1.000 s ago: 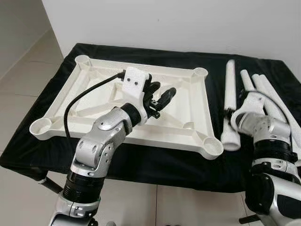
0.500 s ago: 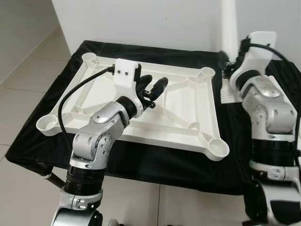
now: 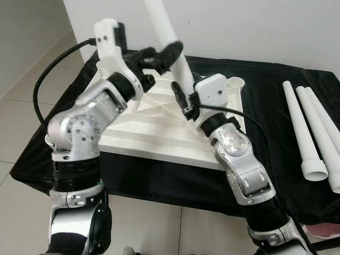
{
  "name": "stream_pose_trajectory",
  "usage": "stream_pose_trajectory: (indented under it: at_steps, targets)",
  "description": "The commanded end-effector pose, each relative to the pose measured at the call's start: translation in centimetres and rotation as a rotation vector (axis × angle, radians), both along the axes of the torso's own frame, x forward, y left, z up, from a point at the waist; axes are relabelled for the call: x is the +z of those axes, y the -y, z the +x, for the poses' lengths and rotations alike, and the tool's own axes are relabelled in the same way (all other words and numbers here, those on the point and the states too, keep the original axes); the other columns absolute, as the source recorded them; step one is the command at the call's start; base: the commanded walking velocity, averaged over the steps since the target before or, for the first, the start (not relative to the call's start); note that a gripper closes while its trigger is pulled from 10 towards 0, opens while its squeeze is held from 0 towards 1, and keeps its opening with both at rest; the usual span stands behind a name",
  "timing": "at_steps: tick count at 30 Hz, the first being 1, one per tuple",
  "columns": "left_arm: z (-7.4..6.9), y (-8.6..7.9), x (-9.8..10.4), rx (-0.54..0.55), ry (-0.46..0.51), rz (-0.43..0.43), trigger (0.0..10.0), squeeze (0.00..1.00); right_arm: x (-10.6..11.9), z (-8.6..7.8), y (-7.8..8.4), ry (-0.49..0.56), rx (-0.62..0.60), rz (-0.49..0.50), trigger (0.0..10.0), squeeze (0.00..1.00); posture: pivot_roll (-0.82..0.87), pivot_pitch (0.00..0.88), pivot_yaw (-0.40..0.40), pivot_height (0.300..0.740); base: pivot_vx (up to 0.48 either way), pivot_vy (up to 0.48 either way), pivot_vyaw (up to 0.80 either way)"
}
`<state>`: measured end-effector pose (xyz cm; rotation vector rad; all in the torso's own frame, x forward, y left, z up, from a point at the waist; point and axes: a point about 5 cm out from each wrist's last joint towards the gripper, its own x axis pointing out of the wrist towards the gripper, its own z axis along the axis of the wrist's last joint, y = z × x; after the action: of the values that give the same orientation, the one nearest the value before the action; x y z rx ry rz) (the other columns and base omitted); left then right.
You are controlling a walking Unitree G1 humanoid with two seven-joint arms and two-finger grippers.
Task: Building children table
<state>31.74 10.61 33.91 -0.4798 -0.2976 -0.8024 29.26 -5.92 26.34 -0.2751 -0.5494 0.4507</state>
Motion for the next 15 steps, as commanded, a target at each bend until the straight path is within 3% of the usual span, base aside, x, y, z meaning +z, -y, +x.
stream_pose_trajectory:
  at_steps: [1, 9, 10, 11, 15]
  targets:
    - [-0.2, 0.3, 0.0, -0.080, 0.012, 0.003, 10.0, 0.00, 0.2, -0.6, -0.4, 0.042, 0.027, -0.011, 10.0, 0.00, -0.02, 0.089, 0.026, 0.740, 0.000, 0.000, 0.00]
    - [0.2, 0.7, -0.7, -0.057, -0.054, -0.004, 10.0, 0.00, -0.4, -1.0, -0.7, 0.070, 0.034, -0.049, 10.0, 0.00, -0.02, 0.089, 0.022, 0.740, 0.000, 0.000, 0.00]
    - [0.3, 0.8, -0.9, -0.048, -0.070, -0.001, 3.4, 0.00, -0.7, -0.9, -0.7, 0.054, 0.028, -0.044, 10.0, 0.00, -0.02, 0.088, 0.021, 0.740, 0.000, 0.000, 0.00]
    - [0.4, 0.9, -1.1, -0.036, -0.080, 0.003, 0.0, 0.00, -0.8, -0.9, -0.7, 0.044, 0.021, -0.042, 10.0, 0.00, -0.02, 0.087, 0.020, 0.740, 0.000, 0.000, 0.00]
    - [0.3, 1.0, -1.3, -0.021, -0.083, 0.031, 0.0, 0.00, -1.1, -0.5, -0.5, 0.013, -0.009, -0.033, 10.0, 0.00, -0.02, 0.082, 0.018, 0.740, 0.000, 0.000, 0.00]
